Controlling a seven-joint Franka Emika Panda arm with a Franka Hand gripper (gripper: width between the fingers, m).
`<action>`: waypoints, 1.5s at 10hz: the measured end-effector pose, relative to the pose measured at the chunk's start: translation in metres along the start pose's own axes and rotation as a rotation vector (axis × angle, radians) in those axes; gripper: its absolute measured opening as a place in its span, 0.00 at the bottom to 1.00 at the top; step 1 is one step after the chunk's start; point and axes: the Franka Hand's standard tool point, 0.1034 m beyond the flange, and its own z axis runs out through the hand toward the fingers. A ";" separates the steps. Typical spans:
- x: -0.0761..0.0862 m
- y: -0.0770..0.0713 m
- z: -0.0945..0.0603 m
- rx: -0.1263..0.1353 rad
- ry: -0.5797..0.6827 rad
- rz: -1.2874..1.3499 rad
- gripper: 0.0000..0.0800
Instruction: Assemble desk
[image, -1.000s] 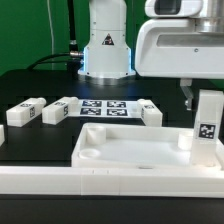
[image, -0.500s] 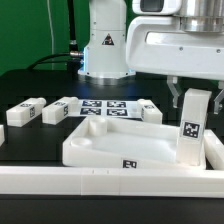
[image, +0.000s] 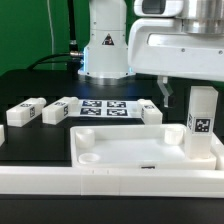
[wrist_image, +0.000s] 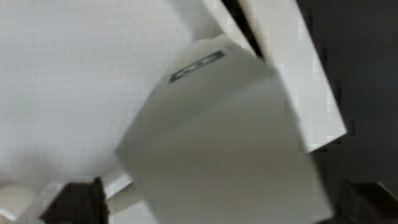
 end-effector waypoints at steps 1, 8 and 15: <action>-0.010 0.002 -0.008 0.003 -0.003 -0.024 0.81; -0.031 0.013 -0.015 0.020 0.024 -0.144 0.81; -0.082 0.047 0.007 0.028 0.035 -0.359 0.81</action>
Offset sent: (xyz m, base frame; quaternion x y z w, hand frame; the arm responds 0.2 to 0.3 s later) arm -0.0477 -0.0042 0.0019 -0.0009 0.0409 -0.0851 0.9955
